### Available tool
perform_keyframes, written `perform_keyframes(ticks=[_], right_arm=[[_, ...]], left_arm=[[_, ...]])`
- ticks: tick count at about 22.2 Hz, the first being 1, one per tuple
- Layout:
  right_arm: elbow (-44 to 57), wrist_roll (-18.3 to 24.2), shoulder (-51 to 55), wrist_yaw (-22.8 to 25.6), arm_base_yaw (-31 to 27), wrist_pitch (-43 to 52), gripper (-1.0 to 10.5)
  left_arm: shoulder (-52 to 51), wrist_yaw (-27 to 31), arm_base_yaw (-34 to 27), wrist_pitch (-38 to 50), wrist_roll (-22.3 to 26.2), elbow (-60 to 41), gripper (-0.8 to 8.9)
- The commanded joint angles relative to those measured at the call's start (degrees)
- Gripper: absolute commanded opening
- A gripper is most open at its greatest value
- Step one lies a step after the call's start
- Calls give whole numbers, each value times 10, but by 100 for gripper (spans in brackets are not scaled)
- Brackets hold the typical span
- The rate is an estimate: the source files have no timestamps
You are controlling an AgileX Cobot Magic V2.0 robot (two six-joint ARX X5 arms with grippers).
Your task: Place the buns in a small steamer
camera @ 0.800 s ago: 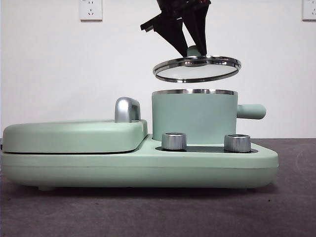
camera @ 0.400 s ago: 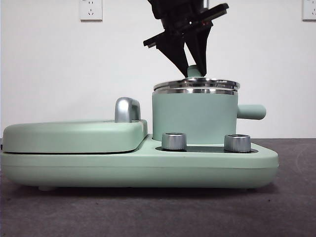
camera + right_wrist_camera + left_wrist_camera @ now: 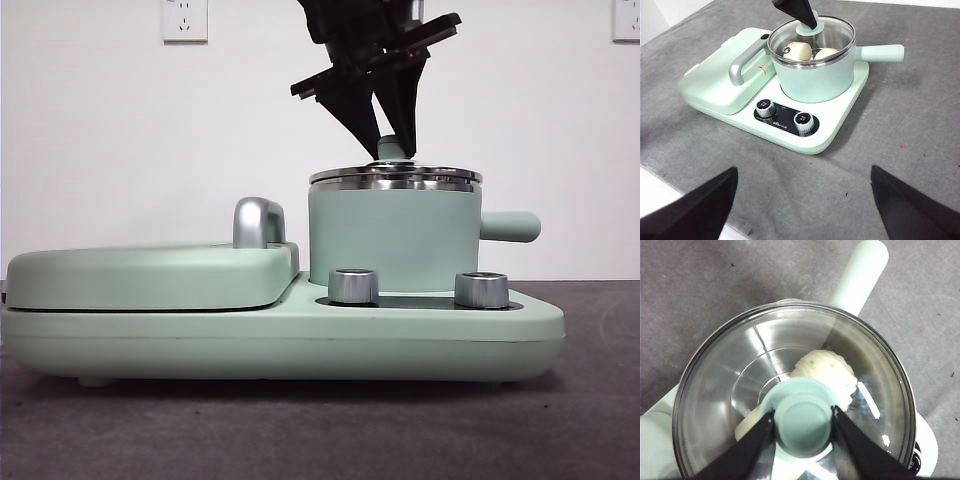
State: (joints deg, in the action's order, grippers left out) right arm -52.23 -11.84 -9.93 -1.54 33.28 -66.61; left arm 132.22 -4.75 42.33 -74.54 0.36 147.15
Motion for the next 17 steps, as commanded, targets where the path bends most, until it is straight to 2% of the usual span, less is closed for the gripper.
perform_keyframes(ticks=[1,4,7,8,12,17], right_arm=[[-4,1,0,0,3,6,424],[-4,1,0,0,3,6,424],[-4,3,0,0,3,6,424],[-4,3,0,0,3,6,424],[-4,5,0,0,3,6,424],[-4,5,0,0,3,6,424]], left_arm=[[25,-19,13,8,9,21,20],[26,-18,14,-4,9,21,62],[26,-2,14,-9,6,21,413],[25,0,14,-8,6,21,455],[25,8,14,-7,7,21,474],[20,46,17,-12,12,29,474]])
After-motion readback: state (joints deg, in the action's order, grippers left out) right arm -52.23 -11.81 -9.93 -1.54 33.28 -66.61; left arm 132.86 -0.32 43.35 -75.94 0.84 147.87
